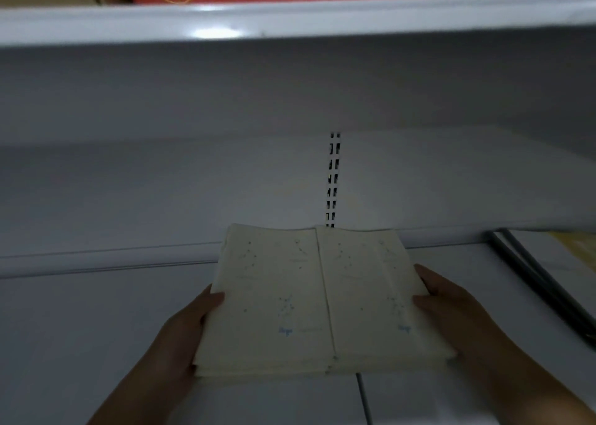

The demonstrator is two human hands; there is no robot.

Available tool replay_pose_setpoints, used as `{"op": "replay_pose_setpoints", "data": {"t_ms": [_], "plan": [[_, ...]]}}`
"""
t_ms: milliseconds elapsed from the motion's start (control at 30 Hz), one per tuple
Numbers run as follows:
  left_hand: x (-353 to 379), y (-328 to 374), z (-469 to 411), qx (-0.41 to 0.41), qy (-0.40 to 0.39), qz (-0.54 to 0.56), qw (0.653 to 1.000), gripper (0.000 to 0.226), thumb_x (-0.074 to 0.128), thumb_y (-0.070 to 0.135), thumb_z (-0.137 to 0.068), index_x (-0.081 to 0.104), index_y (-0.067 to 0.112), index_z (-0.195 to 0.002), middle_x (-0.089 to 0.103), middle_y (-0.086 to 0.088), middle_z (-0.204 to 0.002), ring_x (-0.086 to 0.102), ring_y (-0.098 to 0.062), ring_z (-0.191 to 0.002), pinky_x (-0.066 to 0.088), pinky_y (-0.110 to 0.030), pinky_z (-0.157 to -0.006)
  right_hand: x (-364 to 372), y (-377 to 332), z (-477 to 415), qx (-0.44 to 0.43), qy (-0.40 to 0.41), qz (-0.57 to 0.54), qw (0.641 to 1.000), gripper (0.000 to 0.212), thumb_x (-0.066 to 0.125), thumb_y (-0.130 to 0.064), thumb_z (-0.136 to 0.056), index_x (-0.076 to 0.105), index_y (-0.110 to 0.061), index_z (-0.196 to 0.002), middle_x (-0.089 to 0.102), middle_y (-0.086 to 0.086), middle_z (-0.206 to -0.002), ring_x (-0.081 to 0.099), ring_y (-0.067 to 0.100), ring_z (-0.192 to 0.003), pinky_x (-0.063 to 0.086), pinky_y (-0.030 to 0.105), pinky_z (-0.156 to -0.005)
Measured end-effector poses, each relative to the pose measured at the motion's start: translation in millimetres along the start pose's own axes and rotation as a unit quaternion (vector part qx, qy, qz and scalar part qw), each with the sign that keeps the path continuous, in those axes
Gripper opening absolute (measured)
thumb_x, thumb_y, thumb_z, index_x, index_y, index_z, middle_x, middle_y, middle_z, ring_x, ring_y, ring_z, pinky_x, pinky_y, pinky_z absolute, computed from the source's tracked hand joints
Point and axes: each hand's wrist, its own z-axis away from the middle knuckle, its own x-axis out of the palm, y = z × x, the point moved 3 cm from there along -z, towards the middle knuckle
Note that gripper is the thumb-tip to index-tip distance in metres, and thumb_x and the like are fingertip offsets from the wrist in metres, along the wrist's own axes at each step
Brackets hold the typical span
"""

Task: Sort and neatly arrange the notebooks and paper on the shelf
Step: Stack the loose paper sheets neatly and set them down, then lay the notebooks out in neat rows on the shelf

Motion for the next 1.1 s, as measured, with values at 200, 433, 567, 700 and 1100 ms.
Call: {"op": "replay_pose_setpoints", "data": {"t_ms": [200,433,567,700,1100], "plan": [[1.7,7.1,0.5,0.005,0.035,-0.021,0.999,0.027,0.049,0.028,-0.091,0.066,0.008,-0.087,0.073,-0.007,-0.058,0.068,-0.027,-0.057,0.046,-0.034,-0.059,-0.4,-3.5,-8.2,-0.006,-0.025,-0.03,0.999,0.042,0.056,-0.005,-0.081,0.064,-0.044,-0.096,0.075,-0.016,-0.09,0.071,0.005,-0.081,0.052,0.031,-0.067],[0.4,2.7,0.7,0.019,0.068,-0.024,0.997,0.022,0.051,0.025,-0.091,0.065,0.01,-0.084,0.072,-0.003,-0.052,0.067,-0.016,-0.043,0.048,-0.03,-0.057,2.2,3.6,-14.8,-0.017,-0.029,-0.063,0.997,0.05,0.048,0.006,-0.083,0.065,-0.038,-0.1,0.076,-0.015,-0.085,0.071,0.007,-0.077,0.052,0.03,-0.065],[-2.7,0.2,-2.0,0.027,0.081,-0.018,0.996,0.022,0.053,0.027,-0.091,0.065,0.009,-0.085,0.072,-0.003,-0.053,0.068,-0.018,-0.044,0.054,-0.026,-0.042,2.1,8.3,-15.4,-0.026,-0.044,-0.096,0.994,0.046,0.045,0.005,-0.084,0.067,-0.034,-0.098,0.076,-0.009,-0.089,0.072,0.013,-0.079,0.056,0.031,-0.062],[-5.8,-4.5,-6.3,0.03,0.078,0.005,0.996,0.026,0.049,0.029,-0.092,0.066,0.009,-0.087,0.076,-0.005,-0.065,0.07,-0.016,-0.05,0.057,-0.027,-0.048,-0.4,13.9,-14.6,-0.031,-0.073,-0.152,0.985,0.044,0.043,0.007,-0.085,0.067,-0.027,-0.099,0.076,-0.008,-0.087,0.072,0.011,-0.074,0.055,0.023,-0.053],[-7.4,-2.0,-3.5,0.03,0.054,-0.011,0.998,0.03,0.049,0.037,-0.092,0.065,0.012,-0.089,0.073,0.0,-0.056,0.068,-0.014,-0.048,0.052,-0.027,-0.054,1.4,13.4,-14.9,0.0,-0.063,-0.216,0.974,0.038,0.043,-0.002,-0.09,0.061,-0.015,-0.12,0.068,0.009,-0.111,0.065,0.027,-0.095,0.052,0.033,-0.076]]}}
